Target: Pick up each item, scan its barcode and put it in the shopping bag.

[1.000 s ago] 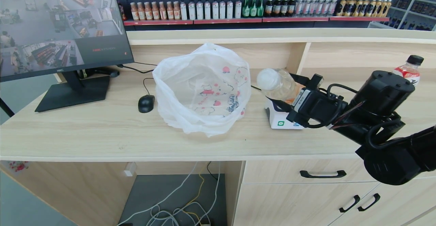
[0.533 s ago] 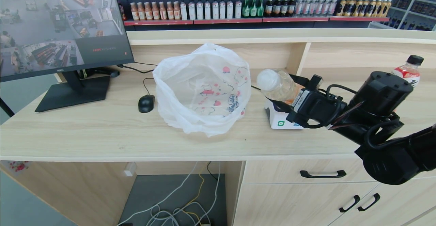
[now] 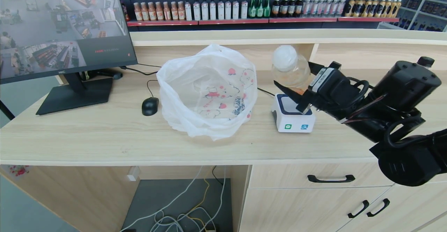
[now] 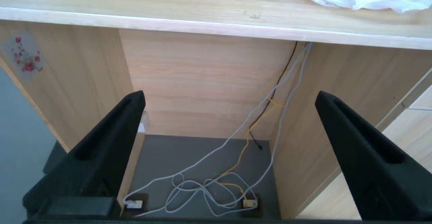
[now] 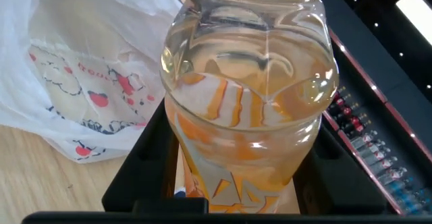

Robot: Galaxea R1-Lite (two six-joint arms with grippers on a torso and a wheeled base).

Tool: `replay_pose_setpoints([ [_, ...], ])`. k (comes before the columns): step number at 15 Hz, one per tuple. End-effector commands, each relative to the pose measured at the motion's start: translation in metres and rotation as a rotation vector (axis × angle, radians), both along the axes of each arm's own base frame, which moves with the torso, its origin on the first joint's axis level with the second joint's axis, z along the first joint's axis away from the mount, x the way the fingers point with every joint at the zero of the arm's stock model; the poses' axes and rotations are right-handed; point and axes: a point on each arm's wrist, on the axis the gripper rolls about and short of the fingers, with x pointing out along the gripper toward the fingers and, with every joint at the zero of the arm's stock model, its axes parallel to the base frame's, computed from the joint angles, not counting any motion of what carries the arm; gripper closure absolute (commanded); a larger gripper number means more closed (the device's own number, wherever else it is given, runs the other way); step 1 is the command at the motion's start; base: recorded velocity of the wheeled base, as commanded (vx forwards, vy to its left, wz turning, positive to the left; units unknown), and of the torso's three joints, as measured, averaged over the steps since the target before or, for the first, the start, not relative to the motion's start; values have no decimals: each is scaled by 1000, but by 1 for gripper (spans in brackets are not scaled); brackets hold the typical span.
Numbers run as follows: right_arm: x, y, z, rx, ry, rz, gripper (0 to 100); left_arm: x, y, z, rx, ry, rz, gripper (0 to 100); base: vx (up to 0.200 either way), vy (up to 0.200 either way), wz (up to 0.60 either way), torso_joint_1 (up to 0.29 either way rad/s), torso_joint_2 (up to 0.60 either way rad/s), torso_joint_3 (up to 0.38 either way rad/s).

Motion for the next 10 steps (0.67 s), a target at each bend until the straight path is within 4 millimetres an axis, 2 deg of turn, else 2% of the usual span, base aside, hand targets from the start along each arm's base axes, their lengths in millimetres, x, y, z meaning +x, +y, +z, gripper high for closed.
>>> replay_pose_setpoints([
  [1,-14,-6,20,57,-25,14,100,0,0,0,0,0,-1,0,0,0,0,0,0,0],
  [7,-40,-18,52,288,44,80,100,0,0,0,0,-2,1,0,0,0,0,0,0,0],
  [10,-46,-24,58,385,73,118,100,0,0,0,0,-2,2,0,0,0,0,0,0,0],
])
